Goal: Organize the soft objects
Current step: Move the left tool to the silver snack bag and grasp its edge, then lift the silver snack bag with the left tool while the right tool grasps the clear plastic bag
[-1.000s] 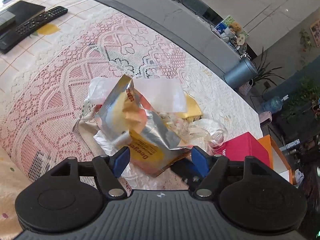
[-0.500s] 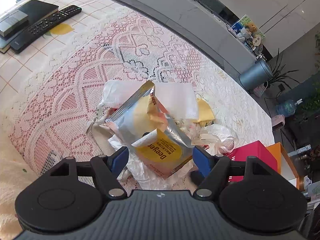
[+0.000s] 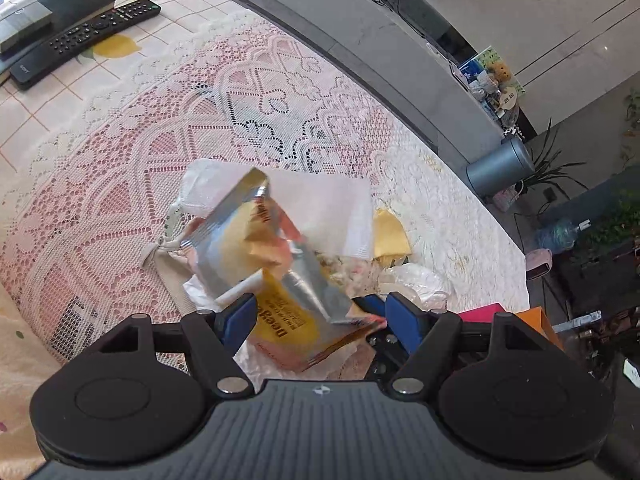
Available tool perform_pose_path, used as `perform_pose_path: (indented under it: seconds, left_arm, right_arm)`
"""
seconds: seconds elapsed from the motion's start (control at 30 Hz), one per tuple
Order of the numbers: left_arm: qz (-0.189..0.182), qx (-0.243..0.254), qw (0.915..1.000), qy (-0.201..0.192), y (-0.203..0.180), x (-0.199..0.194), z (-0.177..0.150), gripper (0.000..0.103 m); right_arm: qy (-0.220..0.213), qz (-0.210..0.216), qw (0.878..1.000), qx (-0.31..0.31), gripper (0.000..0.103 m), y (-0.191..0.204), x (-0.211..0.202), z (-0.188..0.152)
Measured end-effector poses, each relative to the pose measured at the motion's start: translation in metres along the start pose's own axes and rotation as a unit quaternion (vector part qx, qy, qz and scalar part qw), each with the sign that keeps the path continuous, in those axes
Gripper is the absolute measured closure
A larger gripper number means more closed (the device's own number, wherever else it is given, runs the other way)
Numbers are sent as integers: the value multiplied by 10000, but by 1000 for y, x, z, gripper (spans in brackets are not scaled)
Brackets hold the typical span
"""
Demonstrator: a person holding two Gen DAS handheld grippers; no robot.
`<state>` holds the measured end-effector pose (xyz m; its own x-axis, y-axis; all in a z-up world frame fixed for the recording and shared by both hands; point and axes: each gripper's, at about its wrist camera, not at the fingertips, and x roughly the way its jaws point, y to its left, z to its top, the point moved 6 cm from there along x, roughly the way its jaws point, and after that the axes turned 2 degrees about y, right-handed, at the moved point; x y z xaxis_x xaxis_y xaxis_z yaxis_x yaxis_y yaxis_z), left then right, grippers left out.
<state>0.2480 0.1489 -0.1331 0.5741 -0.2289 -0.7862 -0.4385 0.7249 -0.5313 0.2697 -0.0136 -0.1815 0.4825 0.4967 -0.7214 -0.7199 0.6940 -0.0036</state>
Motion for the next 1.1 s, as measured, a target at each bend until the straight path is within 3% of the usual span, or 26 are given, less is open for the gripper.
perform_pose_path:
  seconds: [0.3,0.4,0.57,0.63,0.7,0.8,0.87,0.9,1.1]
  left_arm:
    - [494,-166,9986,96,19,6,-4,17]
    - [656,-130,9976,160,29,10,-10,39]
    - [456,-99,9989,38,34,6,-16,52]
    - [474,48,9988,-54,32,1,-17,64]
    - [405,200,9989,-158,29,-6,-18,67]
    - [384,552,9972,-332,21,-20,-18,70]
    - [408,748,9953,-455,16,-29,-17,70]
    - [447,883,9938,-506,12,-33,-16,70]
    - [394,1357,9887,-509,-4,-36,-9,70]
  right_arm:
    - [108,616,9977,-274,103,37,-8,-9]
    - [205,413,9979,-457,103,40,-7,-15]
    - [309,229,9985,-402,101,28,-14,-22]
    - [319,72,9989,-342,101,20,-19,-22]
    - [328,-53,9991,-268,100,12,-25,-21]
    - [385,-303,9983,-326,89,1,-32,-18]
    - [460,-525,9966,-434,67,-11,-34,-10]
    - [538,-610,9954,-499,64,-18,-33,-7]
    - [1105,-811,9872,-818,58,-26,-8,1]
